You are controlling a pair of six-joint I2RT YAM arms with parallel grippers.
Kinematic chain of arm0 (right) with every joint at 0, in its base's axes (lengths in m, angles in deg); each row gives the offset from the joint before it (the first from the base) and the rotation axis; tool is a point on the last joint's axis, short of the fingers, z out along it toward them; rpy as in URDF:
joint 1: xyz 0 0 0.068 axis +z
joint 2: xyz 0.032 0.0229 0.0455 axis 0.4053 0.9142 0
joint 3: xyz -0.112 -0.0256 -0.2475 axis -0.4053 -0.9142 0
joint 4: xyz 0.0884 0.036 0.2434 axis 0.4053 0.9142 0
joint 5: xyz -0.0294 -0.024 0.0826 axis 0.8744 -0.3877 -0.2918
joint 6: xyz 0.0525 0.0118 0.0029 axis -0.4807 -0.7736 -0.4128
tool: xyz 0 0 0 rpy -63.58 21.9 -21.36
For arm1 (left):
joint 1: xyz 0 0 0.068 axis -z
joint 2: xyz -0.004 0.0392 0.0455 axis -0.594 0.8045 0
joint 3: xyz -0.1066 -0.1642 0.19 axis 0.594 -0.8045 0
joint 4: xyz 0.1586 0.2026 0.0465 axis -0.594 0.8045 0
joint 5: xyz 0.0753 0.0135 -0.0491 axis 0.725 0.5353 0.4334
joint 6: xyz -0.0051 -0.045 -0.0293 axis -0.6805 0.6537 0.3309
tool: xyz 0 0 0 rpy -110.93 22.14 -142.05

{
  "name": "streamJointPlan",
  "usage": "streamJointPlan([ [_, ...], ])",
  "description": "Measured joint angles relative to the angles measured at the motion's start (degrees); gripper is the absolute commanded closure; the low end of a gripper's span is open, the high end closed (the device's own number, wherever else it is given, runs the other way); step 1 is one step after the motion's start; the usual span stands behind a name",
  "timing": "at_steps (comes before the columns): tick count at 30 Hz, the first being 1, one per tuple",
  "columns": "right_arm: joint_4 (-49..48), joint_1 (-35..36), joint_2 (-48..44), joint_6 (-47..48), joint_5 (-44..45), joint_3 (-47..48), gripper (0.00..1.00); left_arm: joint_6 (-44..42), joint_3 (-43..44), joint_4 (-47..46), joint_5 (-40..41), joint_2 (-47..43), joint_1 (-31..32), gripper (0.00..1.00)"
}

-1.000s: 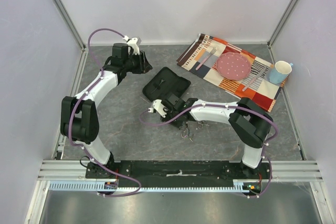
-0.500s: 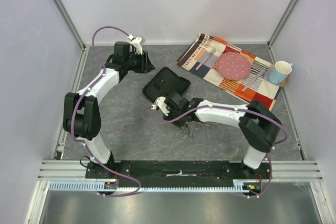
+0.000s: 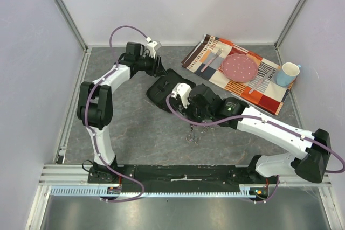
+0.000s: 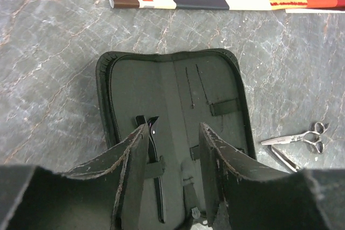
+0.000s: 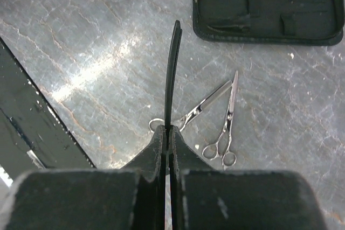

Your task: Sort the hair-cutting tools

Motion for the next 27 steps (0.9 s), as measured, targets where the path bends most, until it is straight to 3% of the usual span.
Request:
streamJointPlan([
  [6,3.98,0.28,-2.25,-1.53,-0.04,0.0,1.0,-2.62,3.3,-0.04,-2.19,5.75,0.04,0.47],
  [21,4.17,0.7,-3.23,-1.33,-0.68,-1.51,1.0,-3.98,14.03,1.27,1.86,13.44,0.15,0.34],
  [22,4.11,0.7,-3.02,-1.33,-0.7,-1.53,1.0,-3.96,15.32,1.68,1.92,14.23,0.15,0.26],
  [23,3.72,0.7,-2.78,-1.33,-1.05,-1.64,1.0,-3.96,16.79,2.32,1.97,15.17,0.15,0.23],
  [27,2.97,0.7,-2.6,-1.33,-1.88,-2.19,1.0,-3.82,21.86,5.73,2.36,18.67,0.13,0.21],
])
